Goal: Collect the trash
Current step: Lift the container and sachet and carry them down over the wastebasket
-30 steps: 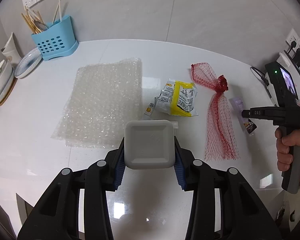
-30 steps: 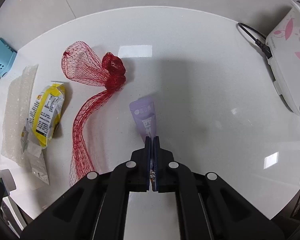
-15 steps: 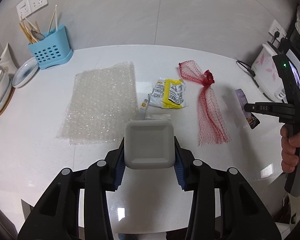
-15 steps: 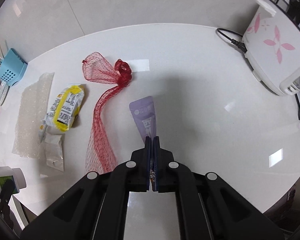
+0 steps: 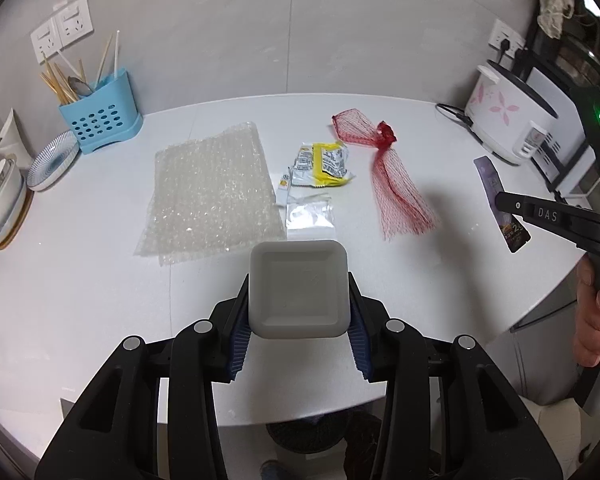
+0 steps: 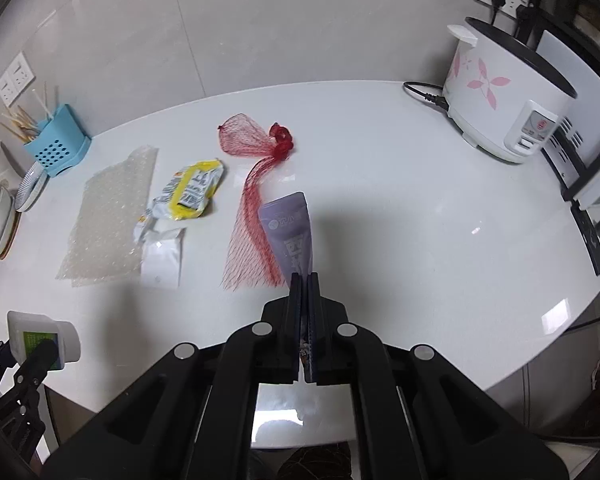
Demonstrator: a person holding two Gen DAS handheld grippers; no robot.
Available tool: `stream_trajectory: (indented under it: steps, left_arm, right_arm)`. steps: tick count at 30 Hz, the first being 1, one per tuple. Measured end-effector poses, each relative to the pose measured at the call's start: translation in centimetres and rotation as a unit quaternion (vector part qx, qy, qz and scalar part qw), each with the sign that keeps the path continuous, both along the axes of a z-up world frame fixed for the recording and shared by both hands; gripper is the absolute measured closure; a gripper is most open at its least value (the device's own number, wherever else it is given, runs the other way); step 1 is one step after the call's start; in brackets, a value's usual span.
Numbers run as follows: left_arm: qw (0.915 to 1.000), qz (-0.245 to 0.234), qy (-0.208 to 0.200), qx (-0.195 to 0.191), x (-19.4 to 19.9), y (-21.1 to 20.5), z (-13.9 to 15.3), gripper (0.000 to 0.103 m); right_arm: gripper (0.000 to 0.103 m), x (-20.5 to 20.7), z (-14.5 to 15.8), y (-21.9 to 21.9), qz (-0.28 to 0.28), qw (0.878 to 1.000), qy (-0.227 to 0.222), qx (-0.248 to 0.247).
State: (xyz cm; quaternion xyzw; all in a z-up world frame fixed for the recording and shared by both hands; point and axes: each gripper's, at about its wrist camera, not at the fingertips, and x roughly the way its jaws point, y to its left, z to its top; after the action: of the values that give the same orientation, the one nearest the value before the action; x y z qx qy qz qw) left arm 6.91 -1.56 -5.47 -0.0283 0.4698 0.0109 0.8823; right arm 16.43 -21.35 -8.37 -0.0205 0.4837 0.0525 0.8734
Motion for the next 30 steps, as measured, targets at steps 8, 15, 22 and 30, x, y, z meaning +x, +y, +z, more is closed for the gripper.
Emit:
stream_trajectory:
  steps: [8, 15, 22, 30]
  left_arm:
    - [0.9996, -0.019, -0.019, 0.005, -6.0, 1.0, 0.6, 0.062]
    - [0.9993, -0.030, -0.023, -0.005, -11.8, 2.1, 0.4, 0.062]
    - [0.9981, -0.055, -0.008, -0.027, -17.1, 2.2, -1.3, 0.062]
    - [0.9964, -0.066, 0.016, -0.051, -20.3, 1.8, -4.8, 0.062]
  right_arm:
    - [0.101, -8.2, 1.1, 1.5, -0.007, 0.999, -0.037, 0.003]
    - [0.101, -16.1, 1.1, 3.3, -0.001, 0.998, -0.055, 0.003]
    - [0.101, -22.3, -0.2, 5.3, 0.026, 0.999, -0.046, 0.003]
    - [0.101, -26.4, -2.9, 6.1, 0.062, 0.998, -0.031, 0.006]
